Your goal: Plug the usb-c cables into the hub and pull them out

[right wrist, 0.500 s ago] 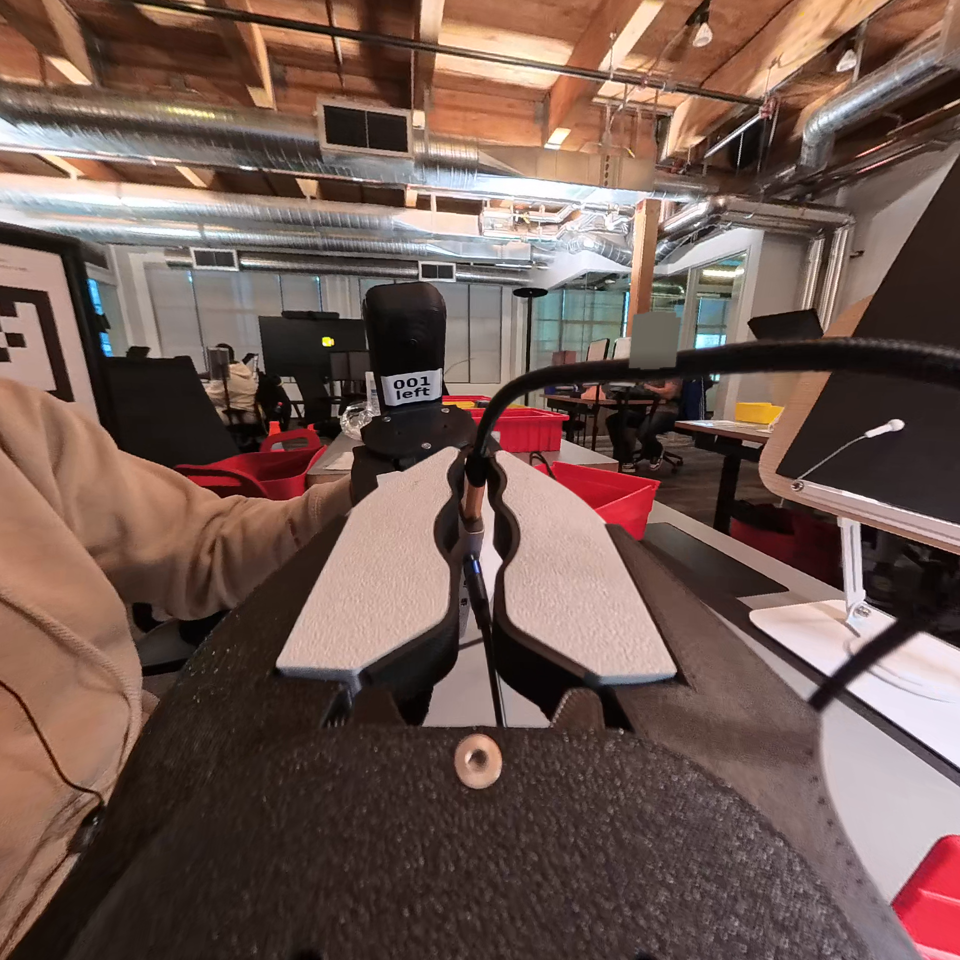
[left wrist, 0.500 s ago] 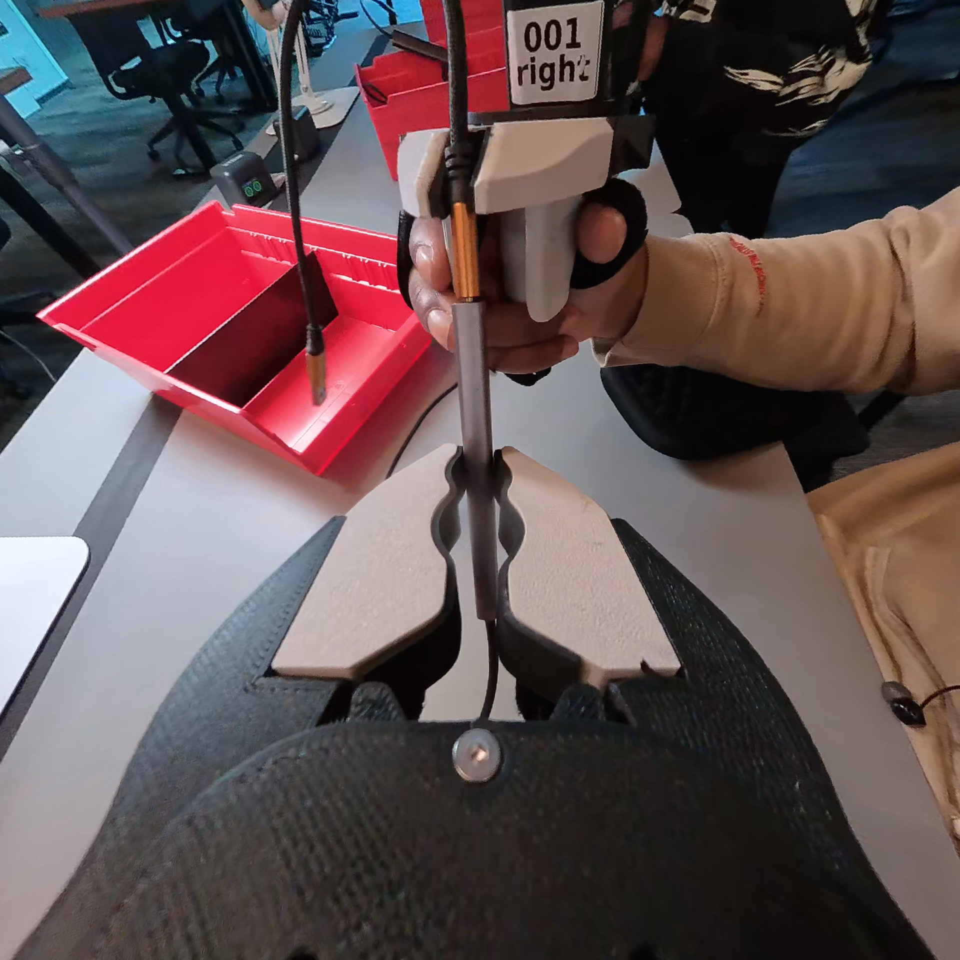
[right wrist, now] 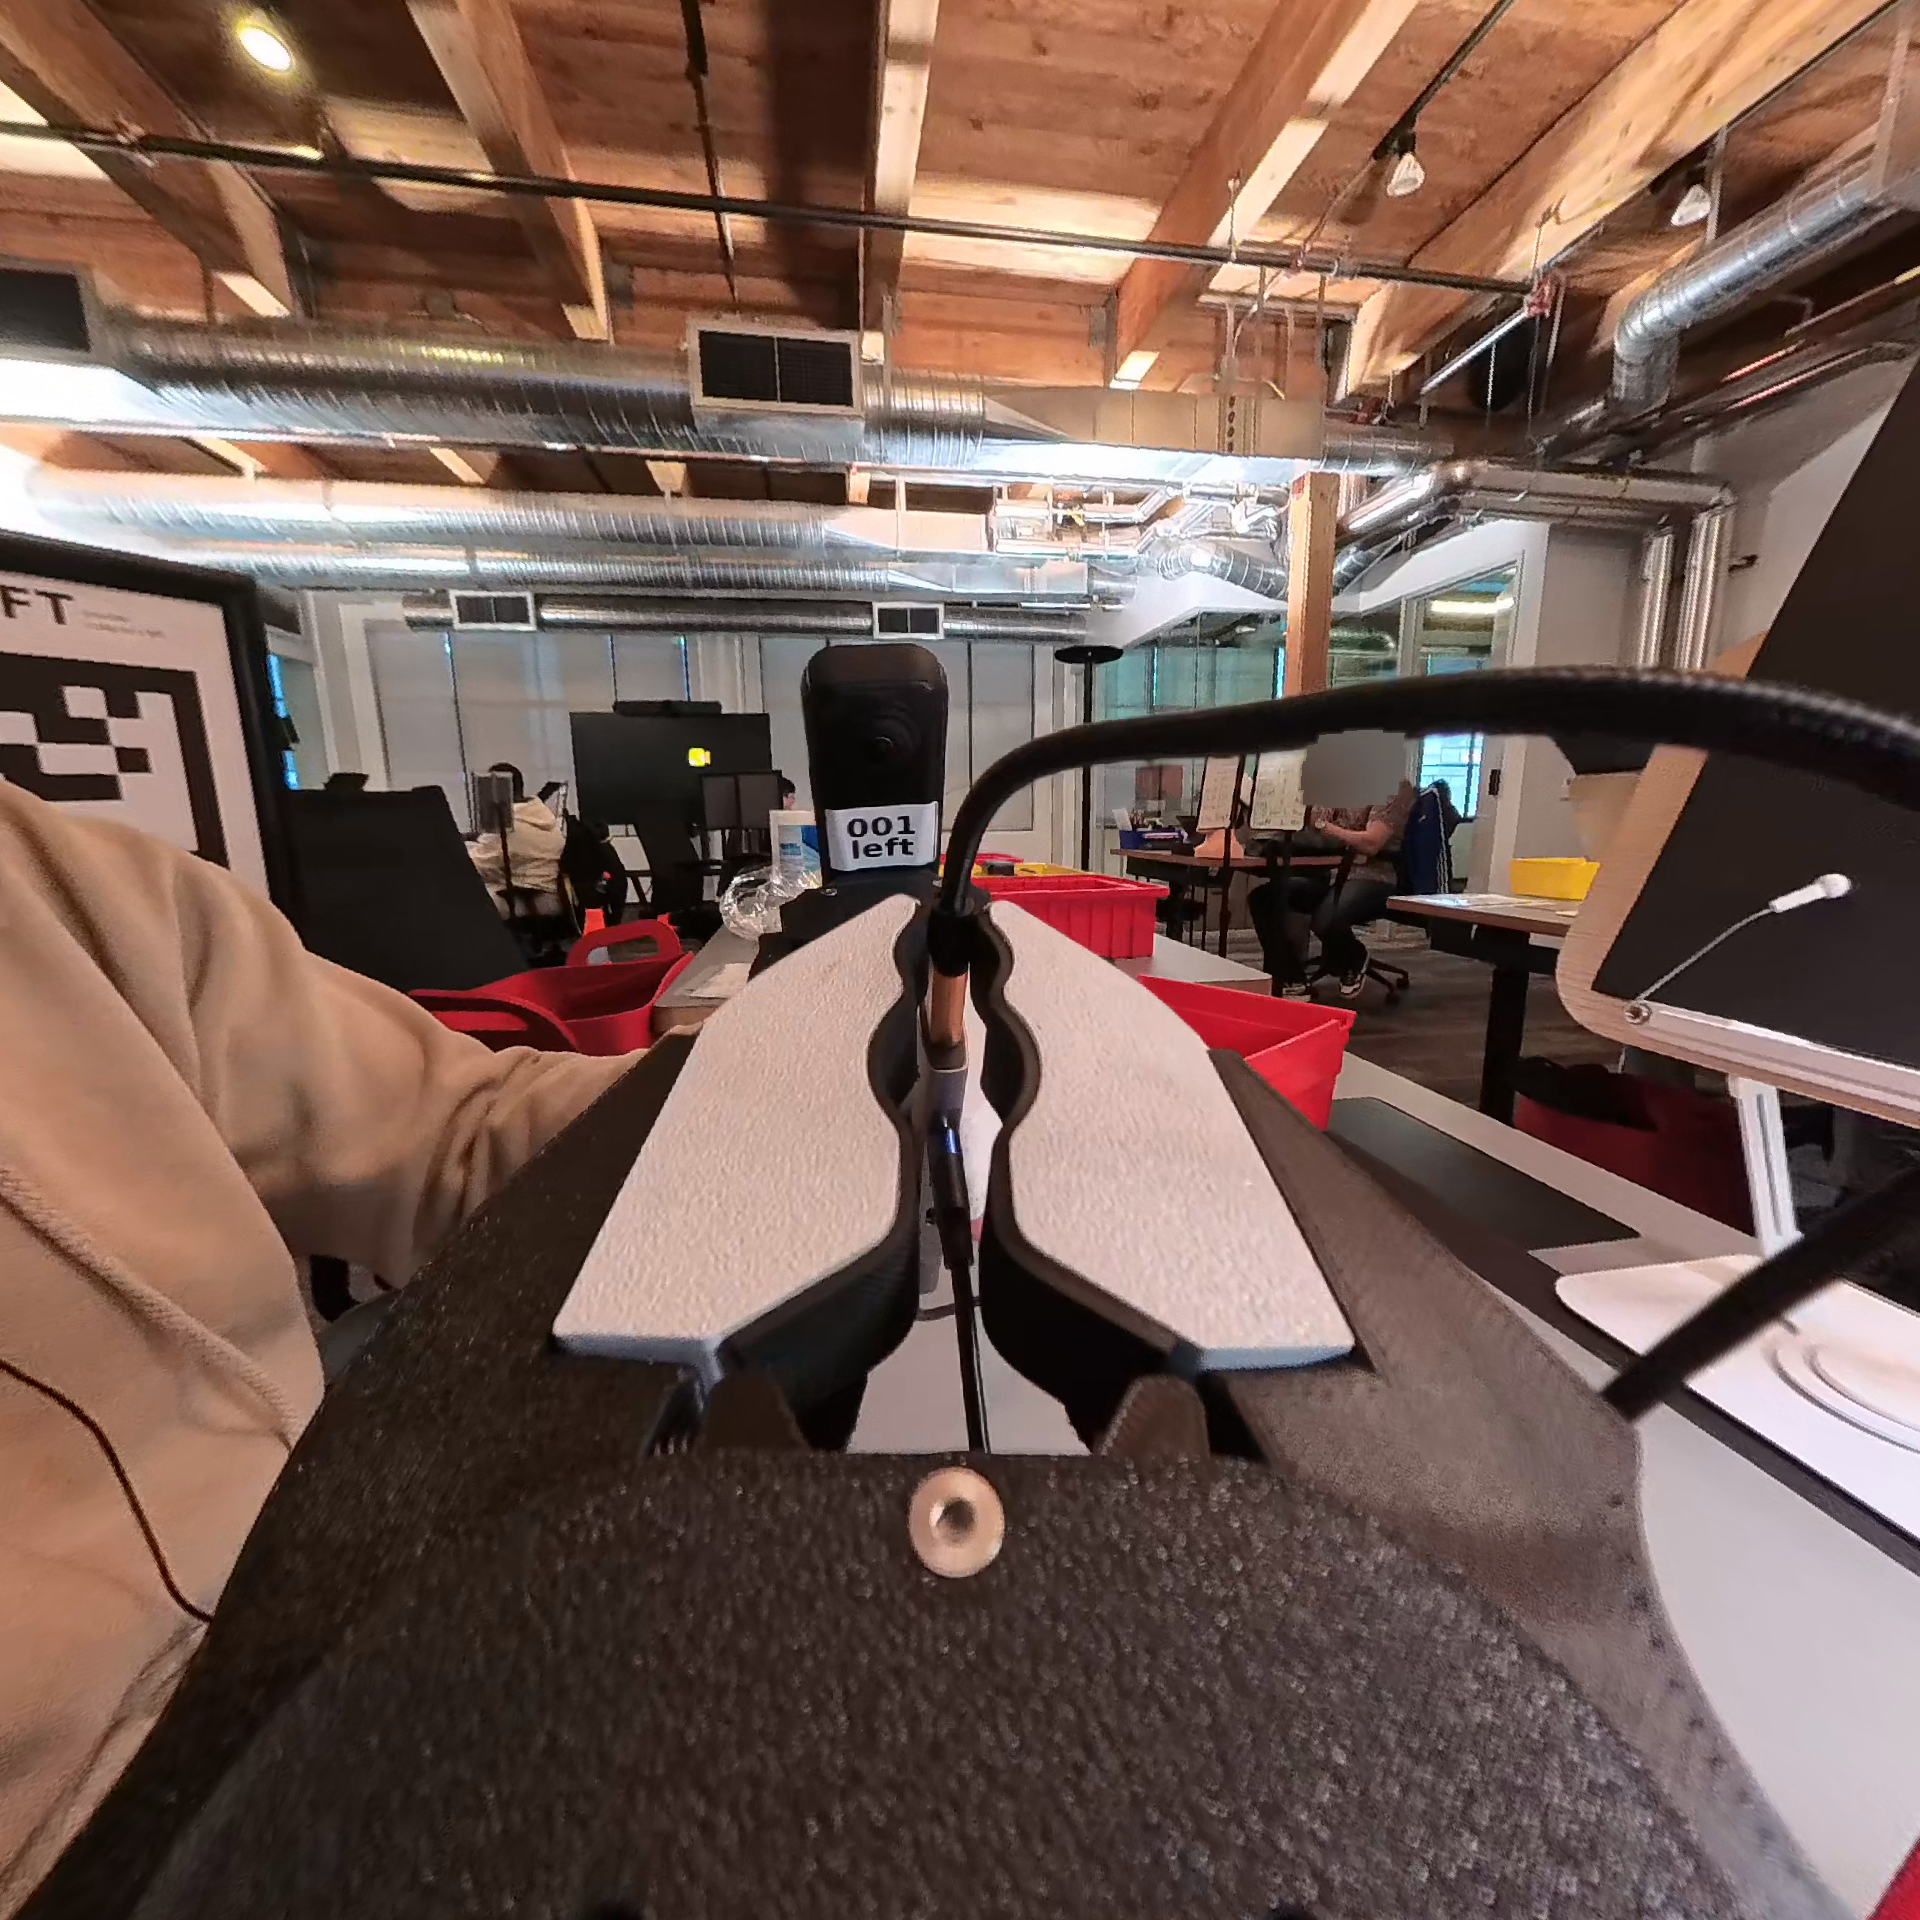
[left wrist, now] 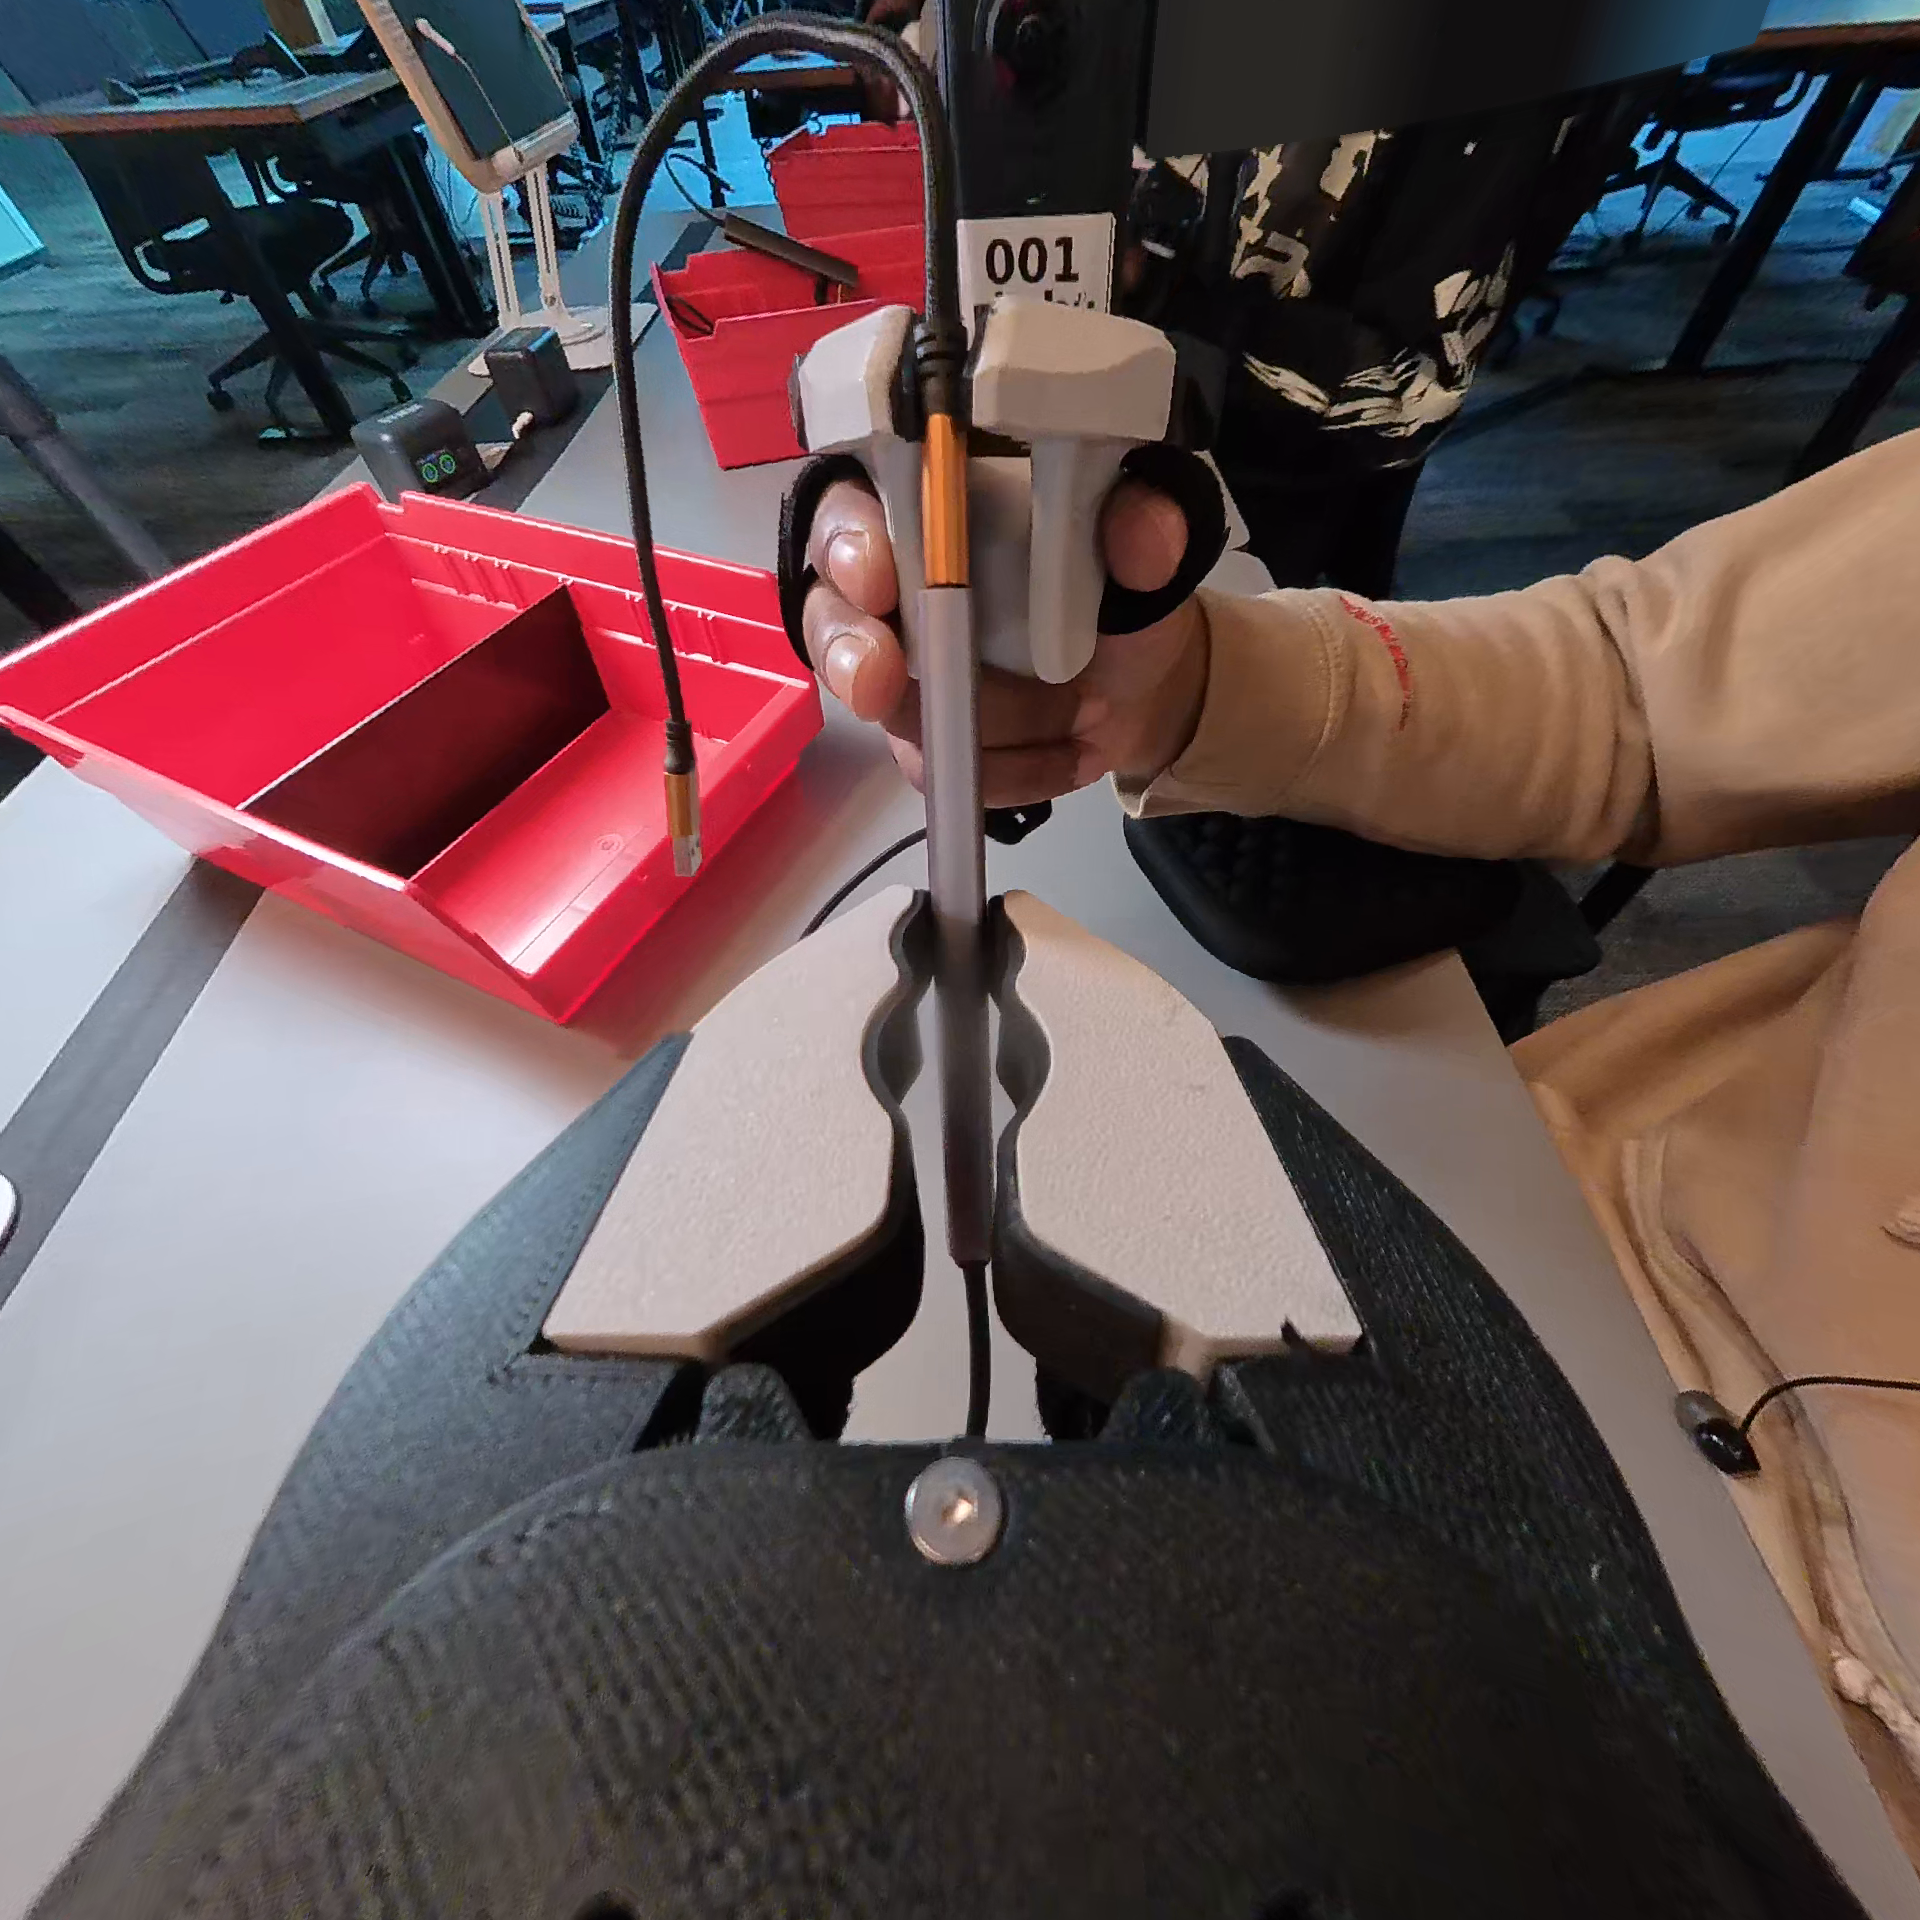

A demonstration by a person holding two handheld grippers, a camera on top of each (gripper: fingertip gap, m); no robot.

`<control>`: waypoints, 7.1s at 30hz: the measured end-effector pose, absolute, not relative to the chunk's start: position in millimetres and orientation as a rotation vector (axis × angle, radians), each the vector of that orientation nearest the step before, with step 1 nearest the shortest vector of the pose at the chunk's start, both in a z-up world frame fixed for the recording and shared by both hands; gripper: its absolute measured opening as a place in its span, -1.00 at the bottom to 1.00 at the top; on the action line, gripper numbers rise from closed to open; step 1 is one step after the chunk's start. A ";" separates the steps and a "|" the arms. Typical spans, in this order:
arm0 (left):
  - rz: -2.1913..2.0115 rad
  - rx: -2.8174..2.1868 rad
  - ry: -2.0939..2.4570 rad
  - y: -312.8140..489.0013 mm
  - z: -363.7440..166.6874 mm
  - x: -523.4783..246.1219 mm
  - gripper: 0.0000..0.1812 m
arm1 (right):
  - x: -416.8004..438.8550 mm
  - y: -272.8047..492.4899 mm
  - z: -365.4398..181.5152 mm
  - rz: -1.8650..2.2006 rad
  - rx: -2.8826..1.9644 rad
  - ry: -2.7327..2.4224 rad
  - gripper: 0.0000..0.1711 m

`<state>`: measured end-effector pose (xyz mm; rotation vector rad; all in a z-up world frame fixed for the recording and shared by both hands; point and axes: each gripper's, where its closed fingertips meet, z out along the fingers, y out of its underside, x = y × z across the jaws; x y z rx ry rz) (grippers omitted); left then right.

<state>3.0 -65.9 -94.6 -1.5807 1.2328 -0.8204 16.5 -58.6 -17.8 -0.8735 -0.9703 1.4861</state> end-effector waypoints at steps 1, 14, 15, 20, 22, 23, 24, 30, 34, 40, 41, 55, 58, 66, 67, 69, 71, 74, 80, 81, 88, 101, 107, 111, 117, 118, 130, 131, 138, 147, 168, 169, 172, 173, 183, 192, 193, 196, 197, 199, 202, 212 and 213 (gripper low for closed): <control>-0.824 -1.576 1.230 -66.6 -93.1 3.5 -0.89 | 17.6 -58.5 -17.0 1.488 -0.869 -0.964 -0.93; -0.877 -1.495 1.185 -69.9 -67.5 6.9 -0.89 | 31.4 -58.0 -0.1 1.540 -0.774 -0.872 -0.92; -0.876 -1.494 1.182 -69.3 -66.7 6.8 -0.89 | 32.1 -57.3 0.3 1.545 -0.773 -0.864 -0.92; -0.930 -1.493 1.156 -67.5 -64.0 9.3 -0.89 | 35.8 -52.3 0.9 1.581 -0.772 -0.813 -0.93; -0.975 -1.482 1.140 -67.8 -61.0 9.7 -0.89 | 36.4 -51.5 2.6 1.581 -0.762 -0.794 -0.92; -0.998 -1.476 1.134 -68.0 -60.0 9.6 -0.88 | 36.6 -51.4 3.4 1.583 -0.758 -0.784 -0.93; -1.012 -1.474 1.129 -67.9 -59.5 9.6 -0.89 | 36.5 -51.1 3.6 1.579 -0.759 -0.780 -0.93; -1.019 -1.477 1.121 -66.1 -57.2 10.2 -0.88 | 38.0 -50.1 5.6 1.557 -0.765 -0.785 -0.93; -0.865 -1.577 1.112 -47.1 -86.0 -14.7 -0.89 | 126.6 -20.2 54.3 1.700 -0.532 -0.411 -0.92; -0.796 -1.482 1.000 -32.6 -36.8 -50.3 -0.90 | 107.4 -30.6 24.6 1.434 -0.789 -0.704 -0.91; -0.756 -1.477 0.997 -34.1 -33.2 -54.4 -0.90 | 102.3 -29.8 22.0 1.421 -0.816 -0.731 -0.92; -0.611 -1.434 0.883 -39.4 -1.2 -94.9 -0.90 | 106.8 43.7 -44.7 0.901 -1.597 -0.977 -0.92; -0.591 -1.426 0.885 -40.8 1.8 -94.9 -0.90 | 109.7 63.9 -74.9 0.838 -1.815 -1.074 -0.91; -0.580 -1.440 0.894 -37.5 -3.3 -93.9 -0.90 | 133.1 111.4 -142.1 0.414 -2.325 -1.399 -0.91; -0.579 -1.442 0.894 -36.8 -4.3 -94.4 -0.90 | 135.4 118.2 -144.4 0.362 -2.352 -1.419 -0.91; -0.580 -1.446 0.896 -36.1 -6.0 -95.4 -0.90 | 139.1 130.3 -149.3 0.247 -2.392 -1.462 -0.91; -0.580 -1.447 0.899 -36.2 -6.7 -96.3 -0.90 | 139.7 138.8 -154.6 0.159 -2.415 -1.493 -0.91; -0.570 -1.443 0.898 -36.7 -5.3 -99.7 -0.90 | 150.6 146.6 -163.4 -0.014 -2.451 -1.543 -0.91; -0.588 -1.423 0.860 -35.8 3.0 -106.0 -0.90 | 189.0 149.5 -189.4 -0.235 -2.517 -1.594 -0.91; -0.598 -1.422 0.856 -36.0 3.3 -105.3 -0.90 | 188.9 158.2 -189.9 -0.265 -2.472 -1.561 -0.90; -0.655 -1.413 0.805 -31.9 3.1 -101.7 -0.90 | 159.8 176.1 -141.5 -0.035 -2.193 -1.338 -0.34; -0.871 -1.321 0.903 -42.8 -14.9 -64.7 -0.90 | -10.5 -20.8 -32.9 0.843 -1.181 -1.242 -0.50; -0.853 -1.358 1.042 -48.7 -38.9 -50.5 -0.90 | -30.0 -35.7 -35.7 0.826 -1.118 -1.404 -0.81; -0.841 -1.368 1.065 -48.0 -45.9 -46.1 -0.90 | -35.5 -38.2 -42.9 0.876 -1.110 -1.450 -0.96; -0.832 -1.361 1.063 -47.2 -44.5 -51.5 -0.90 | -42.0 -46.6 -38.6 0.972 -1.075 -1.550 -0.87; -0.832 -1.357 1.054 -46.7 -42.9 -53.1 -0.89 | -43.5 -47.6 -36.2 0.979 -1.068 -1.562 -0.83; -0.783 -1.376 1.119 -48.7 -55.0 -49.4 -0.90 | -50.4 -48.4 -39.1 0.929 -1.087 -1.600 -0.92; -0.778 -1.380 1.114 -47.5 -55.9 -49.3 -0.90 | -50.2 -46.7 -40.0 0.912 -1.089 -1.597 -0.92; -0.656 -1.378 1.144 -50.7 -51.8 -50.1 -0.80 | -54.9 -53.0 -47.7 0.909 -1.071 -1.629 -0.93; -0.456 -1.418 1.241 -53.8 -52.8 -55.8 -0.90 | -59.2 -55.5 -52.5 0.910 -1.012 -1.649 -0.92; -0.383 -1.209 0.873 -91.2 63.8 -142.5 -0.89 | -5.7 -41.2 6.3 1.029 -0.887 -1.438 -0.92; -0.413 -1.206 0.862 -89.6 64.2 -139.5 -0.89 | -6.9 -44.4 16.5 1.006 -0.865 -1.428 -0.92; -0.487 -1.219 0.828 -82.6 58.4 -140.8 -0.89 | -3.3 -44.9 20.5 0.972 -0.881 -1.411 -0.92; -0.486 -1.226 0.815 -79.4 57.1 -143.9 -0.89 | -1.2 -40.1 17.7 0.964 -0.902 -1.400 -0.92; -0.433 -1.253 0.821 -70.9 47.7 -145.0 -0.89 | 12.4 16.3 1.0 0.951 -1.059 -1.227 -0.92; -0.435 -1.257 0.790 -65.5 48.2 -152.4 -0.89 | 42.0 85.1 34.8 0.757 -1.223 -1.126 -0.92; -0.429 -1.259 0.787 -64.9 48.0 -153.7 -0.89 | 43.7 93.1 34.9 0.740 -1.264 -1.151 -0.92; -0.421 -1.257 0.781 -65.0 49.1 -157.8 -0.89 | 53.9 114.9 36.4 0.680 -1.349 -1.165 -0.92; -0.420 -1.254 0.777 -65.8 50.0 -159.3 -0.89 | 59.7 121.4 38.0 0.663 -1.366 -1.149 -0.92; -0.418 -1.247 0.773 -67.5 52.3 -162.1 -0.89 | 72.7 129.3 40.5 0.665 -1.391 -1.118 -0.92; -0.431 -1.240 0.766 -68.1 54.1 -164.2 -0.89 | 97.7 152.9 22.7 0.545 -1.489 -1.096 -0.92; -0.489 -1.279 0.790 -57.1 38.5 -147.3 -0.89 | 87.5 172.7 -90.8 0.470 -1.747 -1.258 -0.92; -0.496 -1.286 0.793 -55.2 35.8 -145.7 -0.89 | 79.1 169.6 -90.8 0.509 -1.743 -1.258 -0.92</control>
